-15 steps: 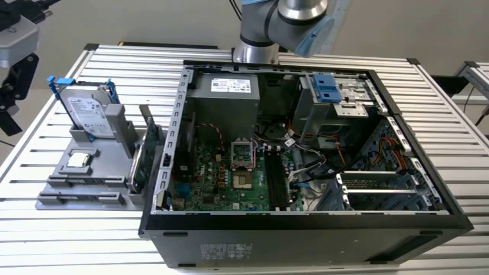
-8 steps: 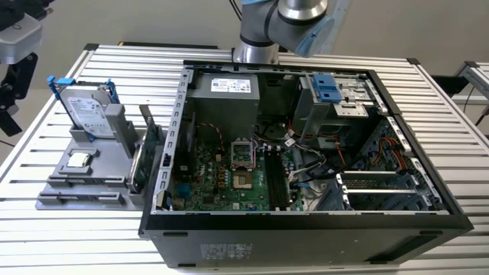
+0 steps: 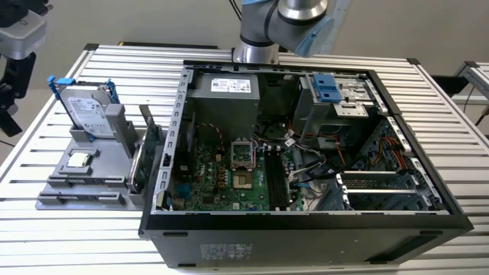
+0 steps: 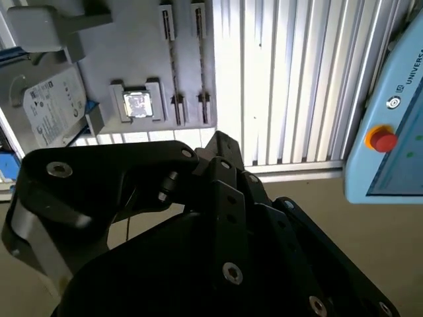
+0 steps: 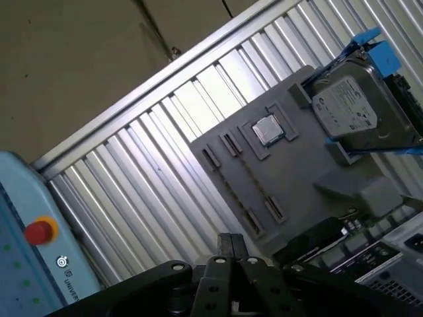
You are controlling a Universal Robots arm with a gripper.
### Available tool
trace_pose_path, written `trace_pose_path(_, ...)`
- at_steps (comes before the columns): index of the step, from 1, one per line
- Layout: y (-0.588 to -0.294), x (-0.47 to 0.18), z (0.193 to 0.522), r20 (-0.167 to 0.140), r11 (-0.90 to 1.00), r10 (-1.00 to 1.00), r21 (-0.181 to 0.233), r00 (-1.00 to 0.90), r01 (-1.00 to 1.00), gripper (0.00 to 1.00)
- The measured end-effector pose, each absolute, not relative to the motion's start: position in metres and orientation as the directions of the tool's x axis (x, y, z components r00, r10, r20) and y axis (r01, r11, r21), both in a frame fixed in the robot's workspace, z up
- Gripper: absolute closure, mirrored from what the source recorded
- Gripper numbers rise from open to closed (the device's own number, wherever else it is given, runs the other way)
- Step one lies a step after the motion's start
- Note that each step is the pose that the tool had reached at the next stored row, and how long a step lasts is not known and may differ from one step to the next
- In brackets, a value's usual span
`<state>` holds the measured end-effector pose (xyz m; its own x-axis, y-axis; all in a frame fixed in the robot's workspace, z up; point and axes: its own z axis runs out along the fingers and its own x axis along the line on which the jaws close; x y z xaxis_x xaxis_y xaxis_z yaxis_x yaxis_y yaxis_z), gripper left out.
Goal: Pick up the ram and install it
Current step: 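Pick up the ram and move it above insertion slot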
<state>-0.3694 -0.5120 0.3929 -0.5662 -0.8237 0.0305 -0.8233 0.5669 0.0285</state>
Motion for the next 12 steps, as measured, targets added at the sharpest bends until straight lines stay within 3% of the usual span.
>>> trace_pose_path(12,-0.512,-0.3694,0.3929,0.033,0.447,-0.894,0.027,-0.446,-0.894,1.0)
